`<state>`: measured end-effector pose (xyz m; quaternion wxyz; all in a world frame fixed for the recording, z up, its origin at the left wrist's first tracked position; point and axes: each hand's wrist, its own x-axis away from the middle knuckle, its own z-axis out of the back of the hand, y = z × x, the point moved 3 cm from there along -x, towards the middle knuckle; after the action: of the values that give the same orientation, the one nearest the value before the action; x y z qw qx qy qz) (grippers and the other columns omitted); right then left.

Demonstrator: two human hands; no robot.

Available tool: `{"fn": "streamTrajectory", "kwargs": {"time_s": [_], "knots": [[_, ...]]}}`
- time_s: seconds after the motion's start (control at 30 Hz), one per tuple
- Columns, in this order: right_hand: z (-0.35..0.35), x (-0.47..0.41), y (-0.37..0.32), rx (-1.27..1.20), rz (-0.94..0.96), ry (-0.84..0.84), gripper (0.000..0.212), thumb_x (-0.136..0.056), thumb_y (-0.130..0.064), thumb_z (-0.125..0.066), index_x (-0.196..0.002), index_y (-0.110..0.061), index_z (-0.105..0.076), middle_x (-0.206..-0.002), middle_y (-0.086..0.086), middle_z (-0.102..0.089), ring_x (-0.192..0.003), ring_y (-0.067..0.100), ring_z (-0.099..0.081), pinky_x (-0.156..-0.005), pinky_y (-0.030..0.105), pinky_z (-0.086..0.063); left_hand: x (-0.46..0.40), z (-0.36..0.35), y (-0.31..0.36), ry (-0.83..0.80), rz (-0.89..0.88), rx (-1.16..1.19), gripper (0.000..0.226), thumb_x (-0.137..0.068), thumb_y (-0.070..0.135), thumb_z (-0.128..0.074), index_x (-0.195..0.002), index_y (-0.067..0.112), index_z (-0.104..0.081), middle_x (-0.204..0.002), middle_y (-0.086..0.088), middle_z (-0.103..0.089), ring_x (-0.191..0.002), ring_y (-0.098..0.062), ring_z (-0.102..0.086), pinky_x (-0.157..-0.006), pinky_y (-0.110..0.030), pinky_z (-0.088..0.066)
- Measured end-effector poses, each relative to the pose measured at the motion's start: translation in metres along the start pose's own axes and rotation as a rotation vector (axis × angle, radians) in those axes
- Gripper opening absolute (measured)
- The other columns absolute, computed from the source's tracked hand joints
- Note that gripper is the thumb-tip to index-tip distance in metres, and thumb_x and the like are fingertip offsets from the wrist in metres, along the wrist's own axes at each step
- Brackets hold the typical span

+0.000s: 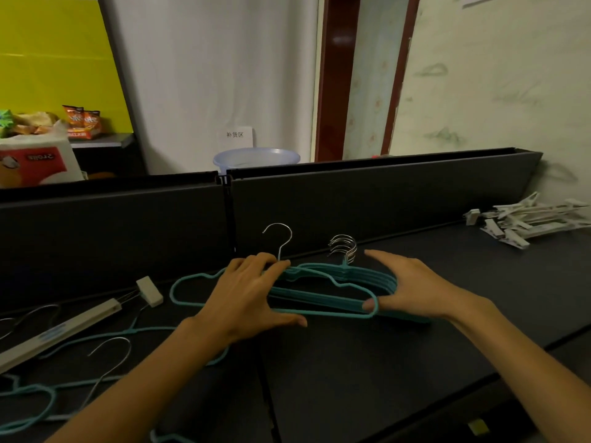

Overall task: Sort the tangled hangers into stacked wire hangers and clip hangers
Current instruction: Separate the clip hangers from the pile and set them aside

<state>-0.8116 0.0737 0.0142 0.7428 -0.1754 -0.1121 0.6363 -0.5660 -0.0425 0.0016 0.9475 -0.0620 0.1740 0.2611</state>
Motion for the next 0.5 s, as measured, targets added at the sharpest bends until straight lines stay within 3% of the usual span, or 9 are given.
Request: {"fn": "streamTrajectory", "kwargs": {"time_s": [0.17, 0.3, 0.5], "knots": [[0.037, 0.037, 0.041, 0.088, -0.153, 0.087, 0.091, -0.073, -0.046, -0.074, -0.147, -0.029, -0.023, -0.150, -0.002, -0.033, -0.135, 0.016, -0.032, -0.105, 0.031, -0.032, -0.038, -0.011, 0.036, -0.047, -0.085, 0.077, 0.102, -0.065, 0.085, -0.043, -0.145, 0.024, -0.025, -0.141, -0.001, -0.034, -0.126, -0.016, -0.035, -0.108, -0.034, -0.024], [0.052, 0.067, 0.068, 0.105, -0.256, 0.161, 0.081, -0.076, -0.045, -0.071, -0.144, -0.028, -0.029, -0.139, 0.003, -0.047, -0.126, 0.018, -0.045, -0.100, 0.031, -0.040, -0.069, -0.022, 0.063, -0.100, -0.114, 0.103, 0.100, -0.065, 0.083, -0.047, -0.145, 0.025, -0.025, -0.142, 0.000, -0.035, -0.126, -0.016, -0.035, -0.108, -0.034, -0.027], [0.055, 0.091, 0.096, 0.060, -0.306, 0.181, 0.071, -0.079, -0.040, -0.069, -0.141, -0.026, -0.037, -0.131, 0.000, -0.053, -0.120, 0.012, -0.050, -0.095, 0.025, -0.042, -0.087, -0.041, 0.081, -0.215, -0.114, 0.165, 0.103, -0.062, 0.082, -0.052, -0.145, 0.027, -0.024, -0.144, 0.003, -0.032, -0.128, -0.015, -0.032, -0.108, -0.034, -0.026]]}}
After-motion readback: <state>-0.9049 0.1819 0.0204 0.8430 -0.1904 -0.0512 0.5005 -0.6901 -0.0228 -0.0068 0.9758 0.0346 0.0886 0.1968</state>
